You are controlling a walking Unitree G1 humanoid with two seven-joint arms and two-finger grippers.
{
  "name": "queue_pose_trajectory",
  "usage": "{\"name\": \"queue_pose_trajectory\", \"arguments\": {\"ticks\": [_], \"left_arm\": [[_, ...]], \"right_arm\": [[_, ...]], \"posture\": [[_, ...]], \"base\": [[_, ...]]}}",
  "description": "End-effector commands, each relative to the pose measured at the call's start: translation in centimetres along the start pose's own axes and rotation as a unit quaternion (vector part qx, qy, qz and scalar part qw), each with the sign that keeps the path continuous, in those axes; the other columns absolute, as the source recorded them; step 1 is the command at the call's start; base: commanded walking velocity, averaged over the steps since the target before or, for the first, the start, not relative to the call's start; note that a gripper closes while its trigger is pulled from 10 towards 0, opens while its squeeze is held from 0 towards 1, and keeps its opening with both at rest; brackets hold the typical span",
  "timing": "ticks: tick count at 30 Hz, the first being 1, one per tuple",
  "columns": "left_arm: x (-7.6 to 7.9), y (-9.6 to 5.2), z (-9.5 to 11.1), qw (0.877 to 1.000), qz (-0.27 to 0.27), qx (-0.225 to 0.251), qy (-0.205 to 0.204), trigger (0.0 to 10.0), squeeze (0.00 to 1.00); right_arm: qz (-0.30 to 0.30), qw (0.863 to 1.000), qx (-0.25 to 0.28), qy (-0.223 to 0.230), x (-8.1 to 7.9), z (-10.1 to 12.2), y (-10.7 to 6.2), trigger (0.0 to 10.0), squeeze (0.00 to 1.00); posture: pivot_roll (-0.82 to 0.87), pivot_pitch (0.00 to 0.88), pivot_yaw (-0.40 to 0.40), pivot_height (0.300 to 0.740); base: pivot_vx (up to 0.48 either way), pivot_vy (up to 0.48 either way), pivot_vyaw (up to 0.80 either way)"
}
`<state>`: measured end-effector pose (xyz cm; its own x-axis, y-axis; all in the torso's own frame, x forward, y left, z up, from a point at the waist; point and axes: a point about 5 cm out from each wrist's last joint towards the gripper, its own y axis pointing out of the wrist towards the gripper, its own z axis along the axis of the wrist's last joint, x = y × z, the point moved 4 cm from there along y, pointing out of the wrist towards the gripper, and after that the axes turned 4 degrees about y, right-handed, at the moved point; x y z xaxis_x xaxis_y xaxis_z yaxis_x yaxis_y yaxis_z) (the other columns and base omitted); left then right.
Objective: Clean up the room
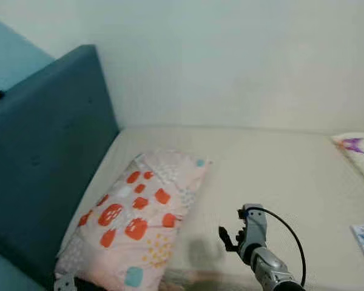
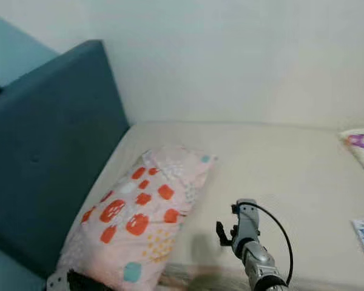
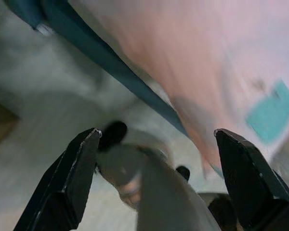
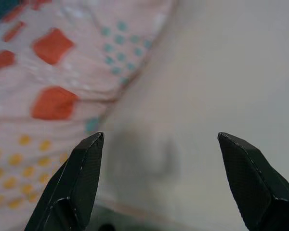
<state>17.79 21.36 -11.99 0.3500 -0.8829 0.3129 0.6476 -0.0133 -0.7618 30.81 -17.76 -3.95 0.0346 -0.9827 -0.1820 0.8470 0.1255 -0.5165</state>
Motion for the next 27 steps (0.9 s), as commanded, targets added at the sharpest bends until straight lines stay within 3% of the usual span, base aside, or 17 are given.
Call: {"name": "queue_pose_trajectory", "arguments": {"ticks": [1,8,18,27], "left_arm": [[-0.1,0.1,0.6,1.000,0.002,0.005,0.016,10.0,0.00],[0.1,0.2,0.2,0.998,0.006,-0.010,0.054,10.0,0.00],[0.0,0.2,0.0,0.998,0.019,-0.017,0.064,10.0,0.00],[-0.1,0.1,-0.1,0.997,0.008,-0.024,0.072,10.0,0.00]], "right_arm": [[0.006,1.000,0.000,-0.005,-0.3,0.0,0.1,10.0,0.00],[0.009,1.000,0.001,-0.006,-0.5,0.2,0.2,10.0,0.00],[-0.002,1.000,-0.003,0.004,0.2,0.0,0.0,10.0,0.00],[-0.012,1.000,0.020,0.019,0.6,1.3,0.2,10.0,0.00]], "posture": [[0.01,0.000,-0.018,0.740],[0.01,0.000,-0.021,0.740],[0.01,0.000,-0.029,0.740],[0.01,0.000,-0.021,0.740]], "base": [[0.000,0.000,0.78],[0.000,0.000,0.78],[0.000,0.000,0.78],[0.000,0.000,0.78]]}}
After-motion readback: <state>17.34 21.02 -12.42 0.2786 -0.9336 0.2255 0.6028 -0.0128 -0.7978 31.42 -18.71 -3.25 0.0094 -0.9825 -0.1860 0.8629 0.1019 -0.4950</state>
